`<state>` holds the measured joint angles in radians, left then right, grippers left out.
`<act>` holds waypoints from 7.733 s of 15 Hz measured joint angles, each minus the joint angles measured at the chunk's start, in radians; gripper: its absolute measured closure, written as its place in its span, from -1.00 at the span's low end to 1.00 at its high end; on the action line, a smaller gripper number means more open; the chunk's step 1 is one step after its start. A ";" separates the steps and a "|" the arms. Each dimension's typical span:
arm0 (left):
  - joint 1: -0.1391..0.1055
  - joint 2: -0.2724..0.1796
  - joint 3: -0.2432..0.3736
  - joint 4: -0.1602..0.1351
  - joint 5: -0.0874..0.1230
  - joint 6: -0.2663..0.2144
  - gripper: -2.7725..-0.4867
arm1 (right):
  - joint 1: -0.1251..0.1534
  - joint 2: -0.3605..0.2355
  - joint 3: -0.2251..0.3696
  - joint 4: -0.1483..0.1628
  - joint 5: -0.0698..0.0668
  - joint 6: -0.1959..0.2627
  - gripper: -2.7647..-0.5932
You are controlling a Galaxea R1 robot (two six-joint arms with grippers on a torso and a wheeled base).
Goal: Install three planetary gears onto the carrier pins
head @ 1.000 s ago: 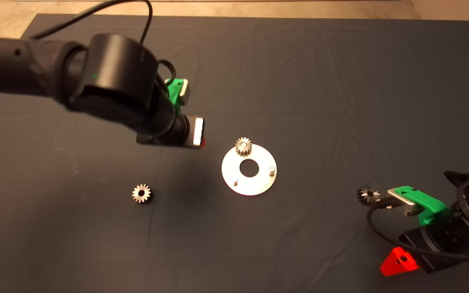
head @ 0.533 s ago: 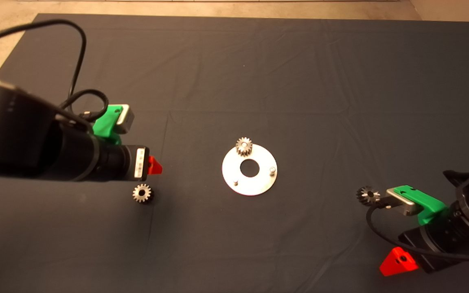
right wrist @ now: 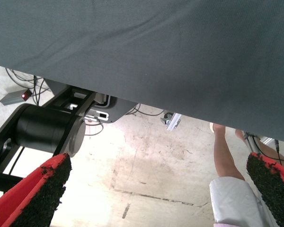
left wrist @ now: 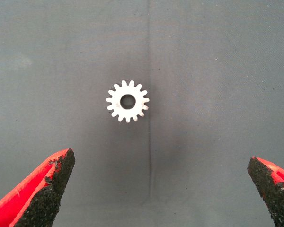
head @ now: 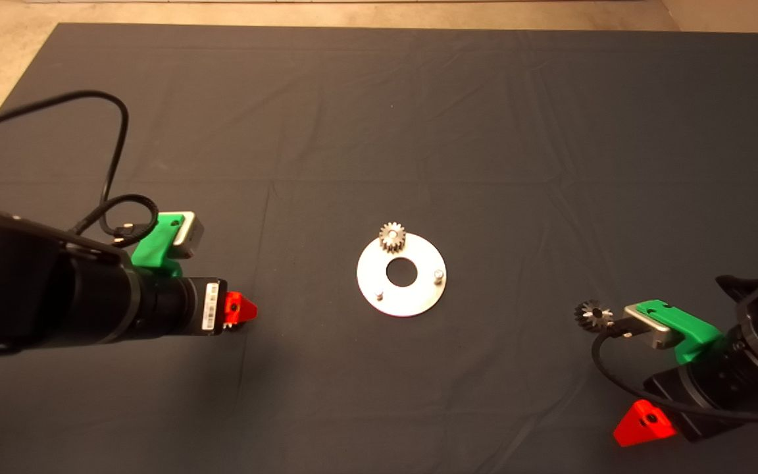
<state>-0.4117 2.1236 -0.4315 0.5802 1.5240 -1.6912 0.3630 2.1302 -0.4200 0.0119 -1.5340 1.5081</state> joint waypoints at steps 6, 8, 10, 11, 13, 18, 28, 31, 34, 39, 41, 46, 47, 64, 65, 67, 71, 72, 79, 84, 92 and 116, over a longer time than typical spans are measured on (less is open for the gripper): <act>0.021 -0.031 0.023 0.027 -0.001 0.013 -0.87 | 0.000 0.009 0.000 0.000 0.000 0.000 -1.00; 0.025 -0.049 0.027 0.042 0.000 0.015 -0.87 | 0.000 0.014 0.000 0.000 0.000 0.000 -1.00; 0.041 -0.058 0.030 0.067 0.002 0.018 -0.87 | 0.000 0.019 0.000 0.000 0.001 0.000 -1.00; 0.053 -0.058 0.034 0.087 0.001 0.021 -0.87 | 0.000 0.019 0.000 0.000 0.001 0.000 -1.00; 0.091 -0.055 0.035 0.135 0.001 0.021 -0.87 | 0.000 0.019 0.000 0.000 0.000 0.000 -1.00; 0.177 -0.010 0.004 0.225 0.001 0.037 -0.87 | 0.000 0.020 0.000 0.000 0.000 0.000 -1.00; 0.259 0.040 -0.171 0.324 0.000 0.101 -0.87 | 0.000 0.020 0.000 0.000 0.000 0.000 -1.00; 0.275 0.041 -0.201 0.330 0.000 0.110 -0.87 | 0.000 0.020 0.000 0.000 0.000 -0.001 -1.00; 0.290 0.036 -0.213 0.335 0.000 0.114 -0.87 | 0.000 0.020 0.000 0.000 0.001 0.000 -1.00; 0.293 0.034 -0.217 0.345 0.000 0.120 -0.87 | 0.000 0.020 0.000 0.000 0.000 0.000 -1.00; 0.293 0.028 -0.217 0.345 0.000 0.121 -0.87 | 0.000 0.020 0.000 0.000 0.000 0.000 -1.00; 0.297 0.019 -0.221 0.349 -0.001 0.123 -0.87 | 0.000 0.020 0.000 0.000 0.001 0.000 -1.00; 0.301 0.017 -0.222 0.349 0.000 0.125 -0.87 | 0.000 0.020 0.000 0.000 0.000 0.000 -1.00; 0.325 0.026 -0.243 0.353 -0.059 0.141 -0.87 | 0.000 0.026 0.000 0.000 0.000 0.000 -1.00; 0.325 0.026 -0.243 0.352 -0.059 0.141 -0.87 | 0.000 0.026 0.000 0.000 0.000 0.000 -1.00; 0.325 0.026 -0.243 0.353 -0.059 0.141 -0.87 | 0.000 0.026 0.000 0.000 0.000 0.000 -1.00; 0.325 0.027 -0.243 0.352 -0.071 0.139 -0.72 | 0.000 0.026 0.000 0.000 0.000 0.000 -1.00; 0.325 0.027 -0.243 0.353 -0.076 0.138 -0.66 | 0.000 0.026 0.000 0.000 0.000 0.000 -1.00; 0.325 0.027 -0.221 0.353 -0.084 0.106 -0.43 | 0.000 0.026 0.000 0.000 0.000 0.000 -1.00; 0.325 0.035 -0.221 0.353 -0.084 0.105 -0.27 | 0.000 0.026 0.000 0.000 0.001 0.000 -1.00; 0.325 0.051 -0.221 0.353 -0.082 0.107 -0.02 | 0.000 0.026 0.000 0.000 0.000 0.000 -1.00; 0.325 0.060 -0.221 0.353 -0.067 0.131 0.63 | 0.000 0.026 0.000 0.000 0.000 -0.001 -1.00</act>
<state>-0.0863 2.1836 -0.6521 0.9328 1.4570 -1.5606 0.3632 2.1557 -0.4200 0.0119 -1.5336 1.5072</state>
